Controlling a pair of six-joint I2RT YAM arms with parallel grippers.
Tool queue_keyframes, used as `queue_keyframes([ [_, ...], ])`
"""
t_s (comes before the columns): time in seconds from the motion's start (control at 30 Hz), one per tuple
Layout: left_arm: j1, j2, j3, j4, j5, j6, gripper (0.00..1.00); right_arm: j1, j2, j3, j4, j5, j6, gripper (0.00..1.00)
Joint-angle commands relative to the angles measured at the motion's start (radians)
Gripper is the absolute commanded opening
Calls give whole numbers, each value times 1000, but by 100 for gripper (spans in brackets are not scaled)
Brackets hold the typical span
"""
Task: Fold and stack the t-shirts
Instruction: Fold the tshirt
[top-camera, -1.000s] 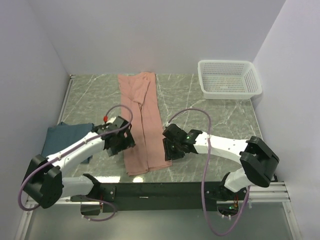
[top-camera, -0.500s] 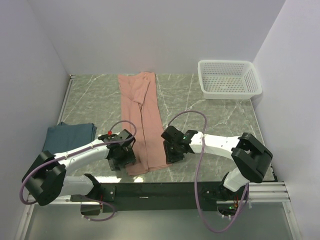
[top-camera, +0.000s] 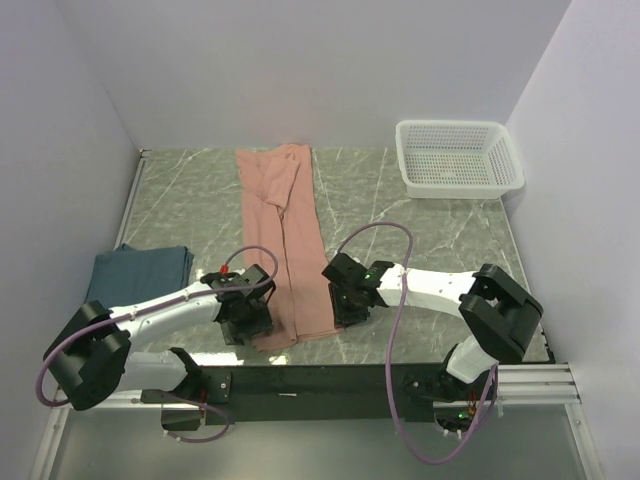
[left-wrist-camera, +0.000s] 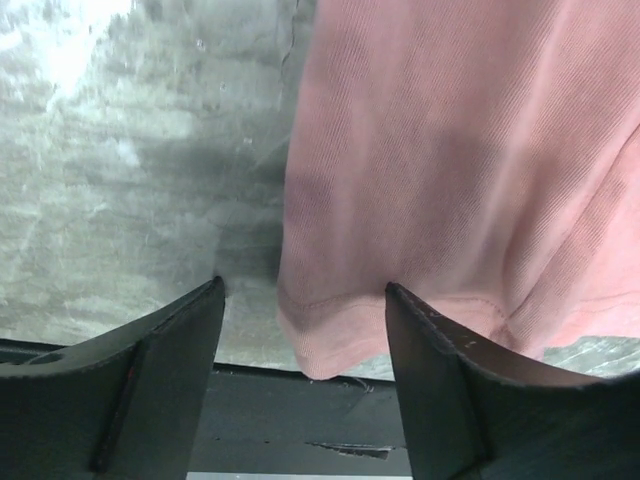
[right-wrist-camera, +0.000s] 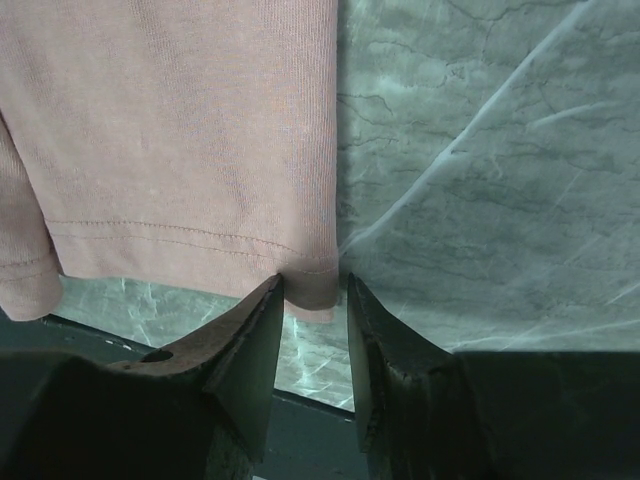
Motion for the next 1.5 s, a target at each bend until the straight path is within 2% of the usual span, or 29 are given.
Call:
queue_keyframes([
  [0.0, -17, -18, -46, -26, 50, -50, 69, -2, 16, 3, -1, 17, 8, 39],
  [0.1, -17, -29, -58, -17, 57, -53, 59, -2, 34, 6, 1, -1, 6, 38],
  [0.13, -19, -21, -60, -16, 60, -52, 55, -2, 39, 6, -1, -14, 3, 35],
  [0.3, -36, 16, -57, -5, 83, -37, 48, 4, 44, 6, -12, -75, -27, 23],
  [0.4, -71, 23, -43, -28, 97, -44, 31, 3, 30, 3, -38, -113, -55, 0],
  [0.43, -83, 23, -40, -36, 99, -50, 18, 3, 24, 2, -44, -121, -60, 0],
  [0.53, -140, 14, -34, -77, 122, -76, 1, 7, -25, -27, -64, -152, -60, 0],
  [0.67, -279, -32, -14, -152, 186, -147, 1, 12, -129, -106, -116, -201, -44, 0],
  [0.77, -341, -82, 0, -161, 262, -173, 1, 14, -212, -115, -182, -241, -59, 0],
  [0.83, -333, -112, 21, -175, 271, -158, 1, -2, -235, -80, -251, -162, -90, 0],
  [0.93, -185, -116, 86, -212, 205, -28, 1, -61, -199, 41, -297, -94, -154, 0],
  [0.97, -86, -118, 103, -215, 177, 6, 1, -104, -187, 105, -297, -89, -168, 0],
  [1.03, 14, -112, 152, -211, 134, 104, 2, -144, -141, 175, -288, -74, -200, 0],
  [1.07, 109, -103, 167, -197, 113, 141, 2, -175, -122, 243, -283, -43, -210, 0],
  [1.17, 226, -34, 247, -174, 31, 251, 1, -206, -32, 377, -237, -23, -245, 0],
  [1.33, 299, 98, 365, -80, -123, 324, 1, -224, 152, 572, -184, 3, -320, 0],
  [1.47, 341, 160, 409, -39, -222, 356, 1, -238, 238, 655, -150, 11, -369, 0],
])
